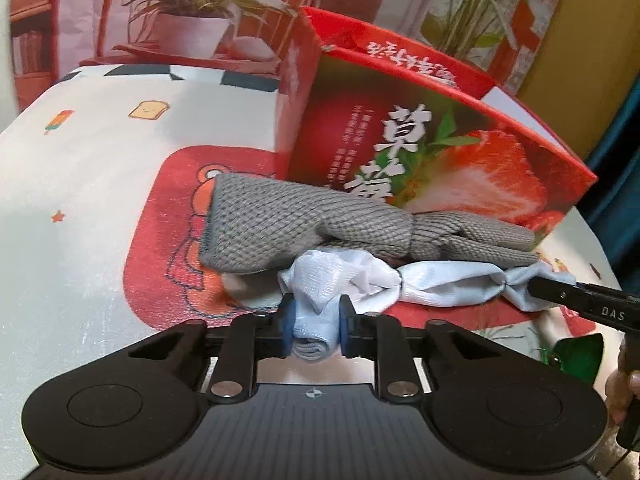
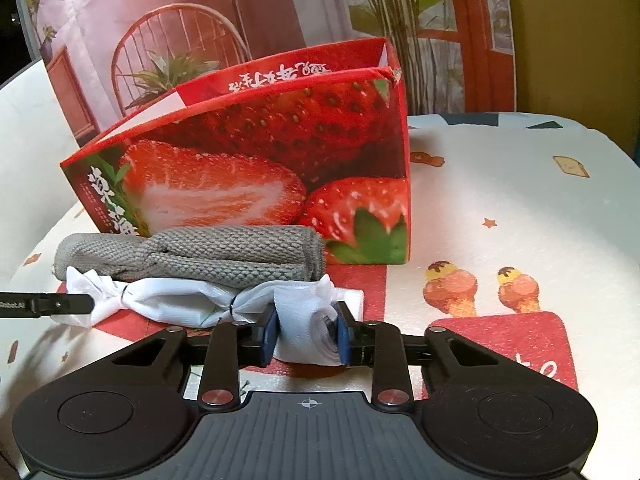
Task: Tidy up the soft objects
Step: 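Close the right gripper on the white cloth while the left gripper grips its other end, then lift the white cloth with both grippers over the red box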
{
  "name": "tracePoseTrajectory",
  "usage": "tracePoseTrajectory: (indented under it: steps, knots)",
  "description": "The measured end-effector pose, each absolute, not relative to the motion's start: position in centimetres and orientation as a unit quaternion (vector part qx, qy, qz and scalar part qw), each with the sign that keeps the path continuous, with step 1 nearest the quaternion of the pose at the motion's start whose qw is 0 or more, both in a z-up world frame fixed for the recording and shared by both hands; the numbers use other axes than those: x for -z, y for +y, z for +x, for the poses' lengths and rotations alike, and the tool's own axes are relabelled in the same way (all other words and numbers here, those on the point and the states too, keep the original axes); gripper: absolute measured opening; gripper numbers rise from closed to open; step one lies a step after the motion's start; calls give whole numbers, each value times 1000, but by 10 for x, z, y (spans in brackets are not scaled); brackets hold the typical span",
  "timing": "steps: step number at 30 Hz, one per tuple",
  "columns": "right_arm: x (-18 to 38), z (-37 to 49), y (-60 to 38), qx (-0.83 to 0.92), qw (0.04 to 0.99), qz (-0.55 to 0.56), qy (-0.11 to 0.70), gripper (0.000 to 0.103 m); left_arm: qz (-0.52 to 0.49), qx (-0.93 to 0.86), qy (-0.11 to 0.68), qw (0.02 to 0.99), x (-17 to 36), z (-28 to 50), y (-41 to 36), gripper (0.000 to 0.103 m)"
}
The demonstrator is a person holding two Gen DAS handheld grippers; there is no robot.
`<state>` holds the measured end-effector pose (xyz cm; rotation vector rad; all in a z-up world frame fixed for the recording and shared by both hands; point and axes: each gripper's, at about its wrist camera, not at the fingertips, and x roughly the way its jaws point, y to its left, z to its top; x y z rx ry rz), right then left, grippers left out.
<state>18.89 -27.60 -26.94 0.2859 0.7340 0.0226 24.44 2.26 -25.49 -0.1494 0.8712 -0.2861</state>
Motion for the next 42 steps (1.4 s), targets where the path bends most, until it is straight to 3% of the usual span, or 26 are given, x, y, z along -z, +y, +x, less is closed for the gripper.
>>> tracePoseTrajectory:
  steps: [24, 42]
  knots:
    - [154, 175, -271, -57, 966, 111, 228, 18, -56, 193, 245, 948, 146, 215, 17, 19]
    - [124, 257, -287, -17, 970, 82, 228, 17, -9, 178, 240, 954, 118, 309, -26, 19]
